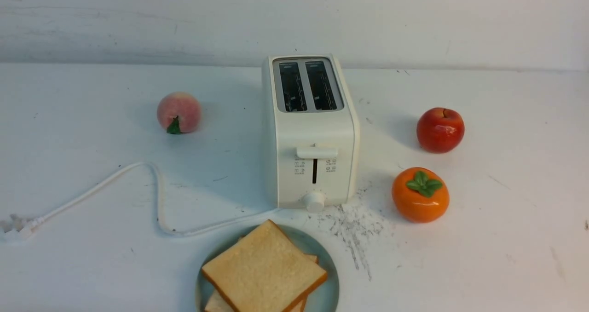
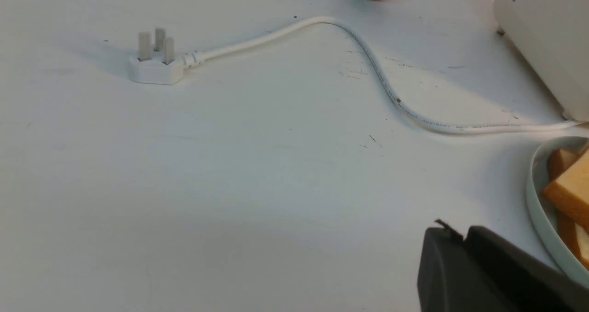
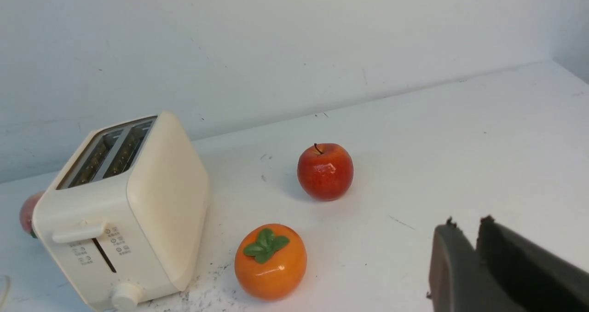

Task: Take toasted bread from bread machine on white table place on plate.

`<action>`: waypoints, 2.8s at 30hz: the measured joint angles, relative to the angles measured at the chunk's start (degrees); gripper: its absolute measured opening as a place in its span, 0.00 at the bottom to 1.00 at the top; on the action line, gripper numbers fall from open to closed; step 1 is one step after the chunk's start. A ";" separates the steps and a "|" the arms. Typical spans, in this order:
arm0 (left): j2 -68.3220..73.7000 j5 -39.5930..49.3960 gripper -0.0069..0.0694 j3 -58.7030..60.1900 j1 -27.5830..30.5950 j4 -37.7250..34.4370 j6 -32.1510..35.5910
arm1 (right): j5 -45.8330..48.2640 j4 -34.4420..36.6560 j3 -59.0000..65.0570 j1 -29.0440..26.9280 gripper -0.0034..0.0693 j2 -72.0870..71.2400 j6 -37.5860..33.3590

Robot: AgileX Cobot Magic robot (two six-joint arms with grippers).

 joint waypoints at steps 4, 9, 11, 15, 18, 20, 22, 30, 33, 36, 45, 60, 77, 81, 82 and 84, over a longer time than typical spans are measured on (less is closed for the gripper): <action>0.00 0.05 0.16 0.00 0.00 0.00 0.00 | 0.00 0.00 0.00 0.00 0.17 0.00 0.00; 0.00 0.11 0.17 0.00 0.00 -0.13 0.00 | 0.00 0.00 0.00 0.00 0.18 0.00 0.00; 0.00 0.11 0.17 0.00 0.00 -0.13 0.00 | 0.00 0.00 0.00 0.00 0.18 0.00 0.00; 0.00 0.11 0.18 0.00 0.00 -0.13 0.00 | -0.51 0.28 0.00 0.00 0.18 0.00 0.00; 0.00 0.11 0.19 0.00 0.00 -0.13 0.00 | -3.41 3.19 0.00 0.00 0.18 0.00 -1.95; 0.00 0.11 0.19 0.00 0.00 -0.13 0.00 | -10.29 10.78 0.00 0.00 0.19 0.00 -9.72; 0.00 0.11 0.19 0.00 0.00 -0.13 0.00 | -14.37 16.20 0.00 0.00 0.19 0.00 -16.51; 0.00 0.11 0.21 0.00 0.00 -0.13 0.00 | -21.09 44.68 0.00 0.00 0.20 0.00 -47.89; 0.00 0.15 0.21 0.00 0.00 -0.13 0.00 | -21.09 47.70 0.00 0.00 0.21 0.00 -51.01; 0.00 0.15 0.21 0.00 0.00 -0.13 0.00 | -20.87 48.72 0.04 0.00 0.21 -0.19 -52.64; 0.00 0.22 0.23 0.00 0.00 -0.13 0.00 | -20.76 46.63 11.75 -16.85 0.23 -4.07 -53.84; 0.00 0.42 0.23 0.06 0.00 -0.19 0.00 | -18.62 43.59 26.21 -32.95 0.26 -5.77 -54.02; 0.00 0.42 0.25 0.06 0.00 -0.19 0.00 | -18.62 43.52 26.21 -33.06 0.28 -5.77 -54.02; 0.00 0.42 0.26 0.06 0.00 -0.19 0.00 | -18.62 43.52 26.21 -33.06 0.29 -5.77 -54.02; 0.00 0.42 0.26 0.06 0.00 -0.19 0.00 | -18.62 43.52 26.21 -33.06 0.29 -5.77 -54.02; 0.00 0.42 0.26 0.06 0.00 -0.19 0.00 | -18.62 43.52 26.21 -33.06 0.30 -5.77 -54.02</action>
